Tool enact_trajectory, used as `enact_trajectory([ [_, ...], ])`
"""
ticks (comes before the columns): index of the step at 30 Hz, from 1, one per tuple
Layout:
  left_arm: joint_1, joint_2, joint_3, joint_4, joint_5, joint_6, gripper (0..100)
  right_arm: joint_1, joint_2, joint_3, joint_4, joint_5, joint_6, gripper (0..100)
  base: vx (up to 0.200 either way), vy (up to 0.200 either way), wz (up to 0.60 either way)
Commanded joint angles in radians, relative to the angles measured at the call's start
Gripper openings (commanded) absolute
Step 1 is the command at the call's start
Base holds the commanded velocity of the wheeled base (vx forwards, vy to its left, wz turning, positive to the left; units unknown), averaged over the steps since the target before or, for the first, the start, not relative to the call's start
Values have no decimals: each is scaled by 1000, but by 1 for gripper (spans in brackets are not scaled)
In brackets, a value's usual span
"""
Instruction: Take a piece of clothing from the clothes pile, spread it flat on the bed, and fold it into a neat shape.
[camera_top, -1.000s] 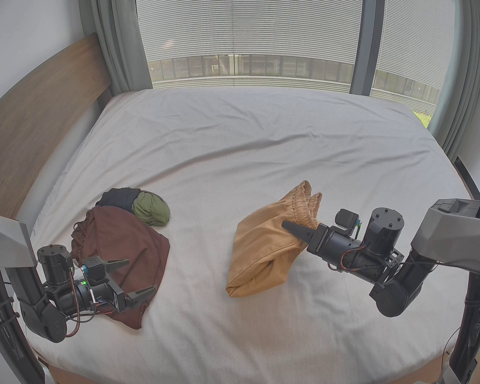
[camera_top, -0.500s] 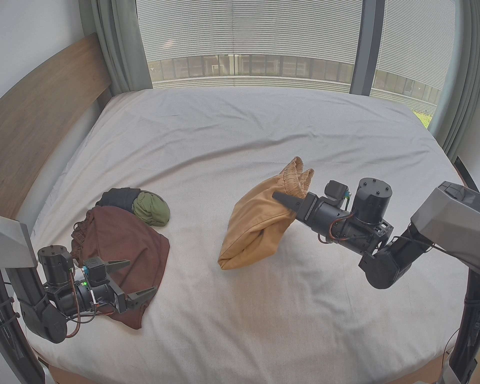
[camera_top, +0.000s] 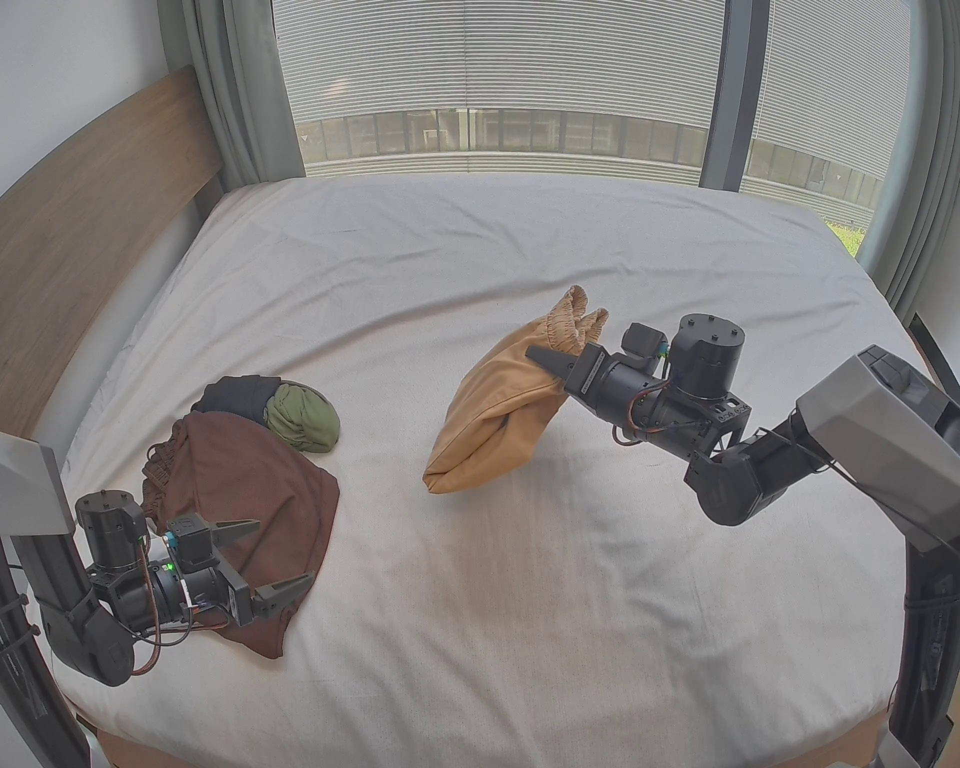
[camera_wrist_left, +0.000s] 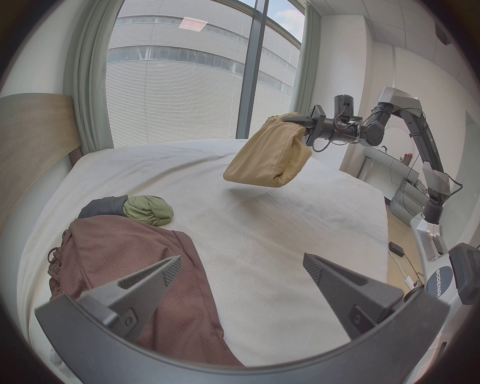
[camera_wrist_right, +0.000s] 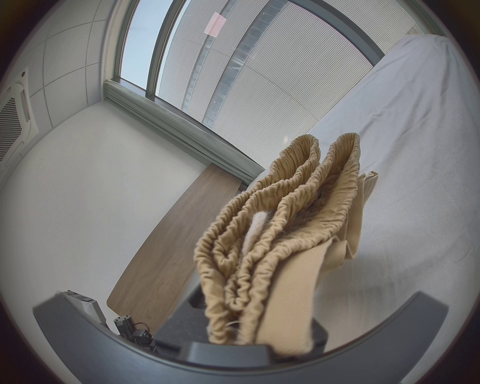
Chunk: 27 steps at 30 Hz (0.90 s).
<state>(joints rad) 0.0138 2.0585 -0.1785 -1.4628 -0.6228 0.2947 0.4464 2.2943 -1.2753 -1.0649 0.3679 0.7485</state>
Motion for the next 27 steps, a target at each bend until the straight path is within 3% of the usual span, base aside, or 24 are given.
enact_trajectory([
  [1,2,3,1,1,0,1,100,0,79,-124,65,0,-1,0,0,0,0],
  [15,6,9,1,1,-2,1,100,0,223,-532,313,0,-5,0,0,0,0],
  [27,8,9,2,1,-2,1,100,-58,375,-567,336,-4,-32,0,0,0,0],
])
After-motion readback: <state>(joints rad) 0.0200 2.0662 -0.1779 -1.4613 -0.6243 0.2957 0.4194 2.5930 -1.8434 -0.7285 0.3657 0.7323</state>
